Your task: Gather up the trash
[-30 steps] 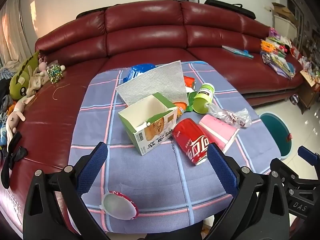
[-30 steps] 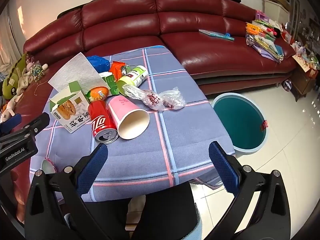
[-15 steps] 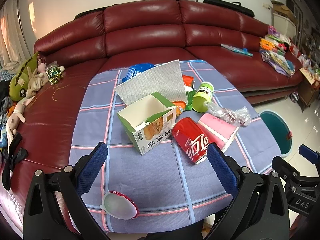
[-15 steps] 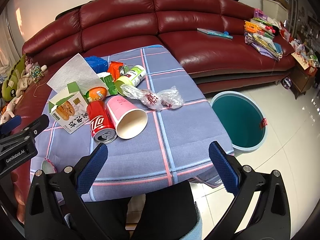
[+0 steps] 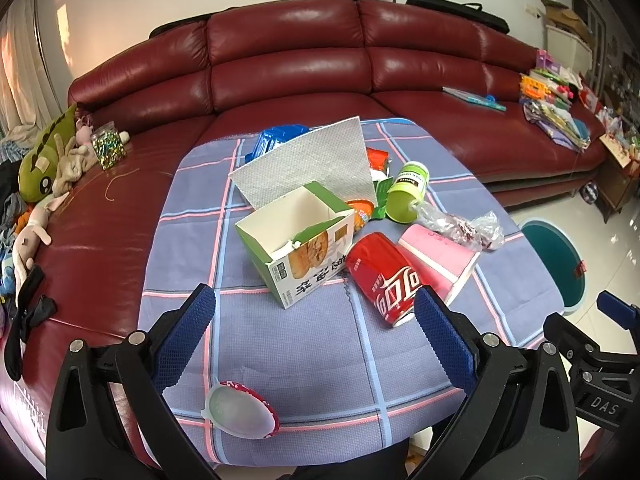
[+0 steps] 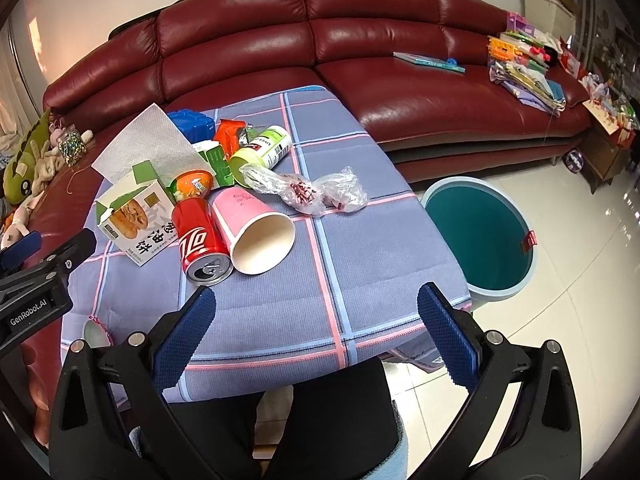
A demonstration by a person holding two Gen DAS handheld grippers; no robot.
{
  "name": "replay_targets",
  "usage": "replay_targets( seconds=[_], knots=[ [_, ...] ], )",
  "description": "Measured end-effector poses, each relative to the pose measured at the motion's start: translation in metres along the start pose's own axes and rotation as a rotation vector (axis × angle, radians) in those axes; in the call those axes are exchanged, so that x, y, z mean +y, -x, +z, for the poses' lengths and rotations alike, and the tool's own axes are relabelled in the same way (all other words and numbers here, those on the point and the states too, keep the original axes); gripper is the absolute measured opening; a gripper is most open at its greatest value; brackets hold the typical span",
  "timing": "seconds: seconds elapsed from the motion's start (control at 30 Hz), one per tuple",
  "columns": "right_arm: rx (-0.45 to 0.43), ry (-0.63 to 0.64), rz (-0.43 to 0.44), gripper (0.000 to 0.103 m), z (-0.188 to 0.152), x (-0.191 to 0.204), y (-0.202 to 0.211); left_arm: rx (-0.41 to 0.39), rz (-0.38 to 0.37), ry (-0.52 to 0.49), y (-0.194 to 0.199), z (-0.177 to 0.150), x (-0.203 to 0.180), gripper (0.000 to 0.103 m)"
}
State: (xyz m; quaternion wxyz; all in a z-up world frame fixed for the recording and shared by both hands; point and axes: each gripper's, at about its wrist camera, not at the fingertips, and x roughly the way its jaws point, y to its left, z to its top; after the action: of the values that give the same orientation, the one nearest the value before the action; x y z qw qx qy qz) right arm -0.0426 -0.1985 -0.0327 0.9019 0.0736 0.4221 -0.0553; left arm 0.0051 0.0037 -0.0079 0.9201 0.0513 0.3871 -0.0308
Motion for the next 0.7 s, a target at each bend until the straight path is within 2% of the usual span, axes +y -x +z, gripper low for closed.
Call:
replay_targets(
  seconds=[0.7],
  knots=[
    [0.016, 0.001, -0.004, 0.097, -0.0027, 0.0016, -0.0055, 0.009, -0.009, 0.003, -0.0073, -0.0083, 0.0015, 0.099]
  ],
)
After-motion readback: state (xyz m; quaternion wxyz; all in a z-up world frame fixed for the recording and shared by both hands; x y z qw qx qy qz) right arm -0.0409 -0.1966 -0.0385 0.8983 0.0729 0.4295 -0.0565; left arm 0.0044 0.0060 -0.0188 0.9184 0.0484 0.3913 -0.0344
